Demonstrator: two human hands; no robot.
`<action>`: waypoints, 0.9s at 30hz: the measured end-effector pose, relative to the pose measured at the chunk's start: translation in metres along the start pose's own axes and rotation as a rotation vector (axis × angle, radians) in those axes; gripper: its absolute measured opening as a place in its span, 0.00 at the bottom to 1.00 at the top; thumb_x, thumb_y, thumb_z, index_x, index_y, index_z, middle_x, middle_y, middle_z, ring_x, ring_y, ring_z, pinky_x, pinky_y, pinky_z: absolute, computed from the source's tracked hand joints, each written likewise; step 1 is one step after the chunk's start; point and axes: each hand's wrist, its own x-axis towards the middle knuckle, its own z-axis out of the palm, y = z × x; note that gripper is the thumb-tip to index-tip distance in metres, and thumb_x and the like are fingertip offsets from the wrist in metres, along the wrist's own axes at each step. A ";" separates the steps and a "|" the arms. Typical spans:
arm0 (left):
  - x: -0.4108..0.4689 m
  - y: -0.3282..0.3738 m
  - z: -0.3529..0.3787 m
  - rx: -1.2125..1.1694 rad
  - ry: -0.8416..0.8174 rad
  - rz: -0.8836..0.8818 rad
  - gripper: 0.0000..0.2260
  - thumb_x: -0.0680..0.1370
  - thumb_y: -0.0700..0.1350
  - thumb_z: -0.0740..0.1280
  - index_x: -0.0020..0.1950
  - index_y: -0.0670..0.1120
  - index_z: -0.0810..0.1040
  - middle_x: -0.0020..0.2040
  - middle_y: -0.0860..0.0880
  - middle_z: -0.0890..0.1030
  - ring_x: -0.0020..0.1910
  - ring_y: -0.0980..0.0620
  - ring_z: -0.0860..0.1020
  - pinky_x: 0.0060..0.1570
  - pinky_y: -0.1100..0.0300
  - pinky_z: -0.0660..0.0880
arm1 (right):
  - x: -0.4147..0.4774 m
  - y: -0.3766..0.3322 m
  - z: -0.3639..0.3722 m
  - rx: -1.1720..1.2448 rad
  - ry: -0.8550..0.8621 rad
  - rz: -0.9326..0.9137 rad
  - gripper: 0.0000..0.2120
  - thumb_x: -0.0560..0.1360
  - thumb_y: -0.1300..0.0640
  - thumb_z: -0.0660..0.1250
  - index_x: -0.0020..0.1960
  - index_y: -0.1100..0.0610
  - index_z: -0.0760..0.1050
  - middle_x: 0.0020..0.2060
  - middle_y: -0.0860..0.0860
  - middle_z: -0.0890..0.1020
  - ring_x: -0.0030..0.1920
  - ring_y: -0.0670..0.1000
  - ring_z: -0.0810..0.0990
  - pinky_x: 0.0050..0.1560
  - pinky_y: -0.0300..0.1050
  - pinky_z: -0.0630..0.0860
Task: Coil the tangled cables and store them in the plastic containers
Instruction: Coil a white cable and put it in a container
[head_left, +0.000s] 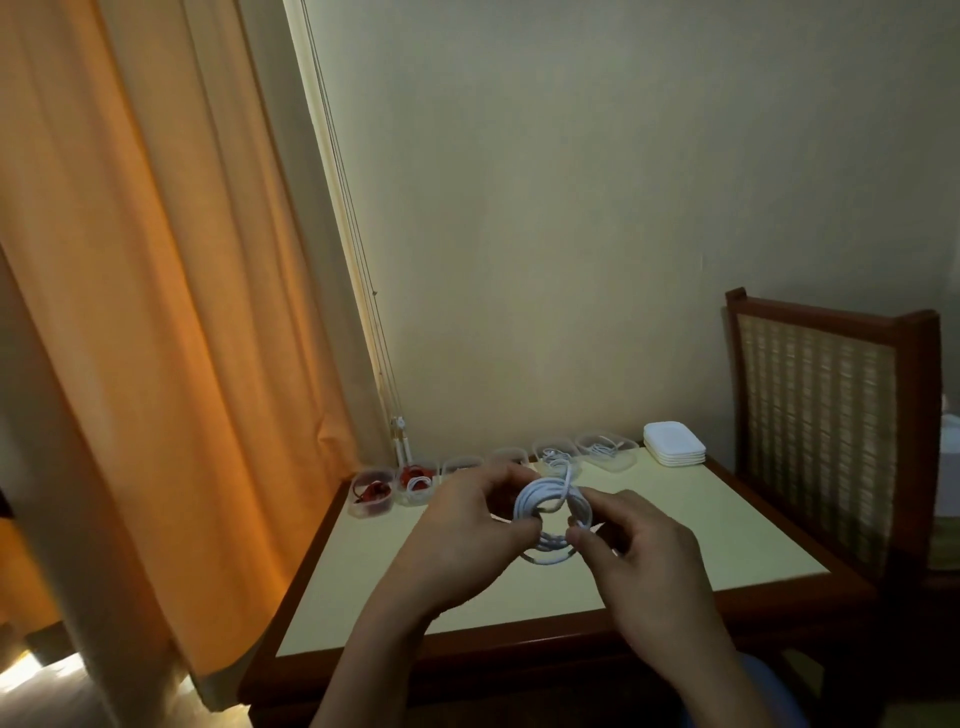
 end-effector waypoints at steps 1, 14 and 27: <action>0.000 0.003 -0.001 0.062 -0.037 0.016 0.12 0.77 0.42 0.72 0.56 0.57 0.82 0.49 0.59 0.84 0.50 0.63 0.81 0.55 0.60 0.80 | 0.000 0.001 0.001 -0.048 0.027 -0.041 0.17 0.75 0.61 0.74 0.58 0.42 0.82 0.40 0.41 0.80 0.45 0.39 0.79 0.42 0.28 0.72; -0.006 0.010 0.006 0.382 0.002 0.086 0.06 0.82 0.52 0.66 0.55 0.54 0.81 0.46 0.55 0.82 0.45 0.57 0.79 0.51 0.53 0.80 | 0.005 0.012 0.001 -0.218 0.054 -0.235 0.16 0.74 0.62 0.75 0.61 0.52 0.83 0.40 0.40 0.76 0.42 0.36 0.78 0.41 0.22 0.69; -0.008 -0.010 -0.005 -0.250 0.064 -0.098 0.08 0.84 0.40 0.64 0.54 0.40 0.83 0.45 0.38 0.84 0.38 0.49 0.85 0.40 0.61 0.82 | 0.011 0.028 -0.009 -0.169 0.310 -0.238 0.09 0.74 0.61 0.73 0.53 0.52 0.85 0.38 0.40 0.82 0.39 0.40 0.80 0.43 0.27 0.71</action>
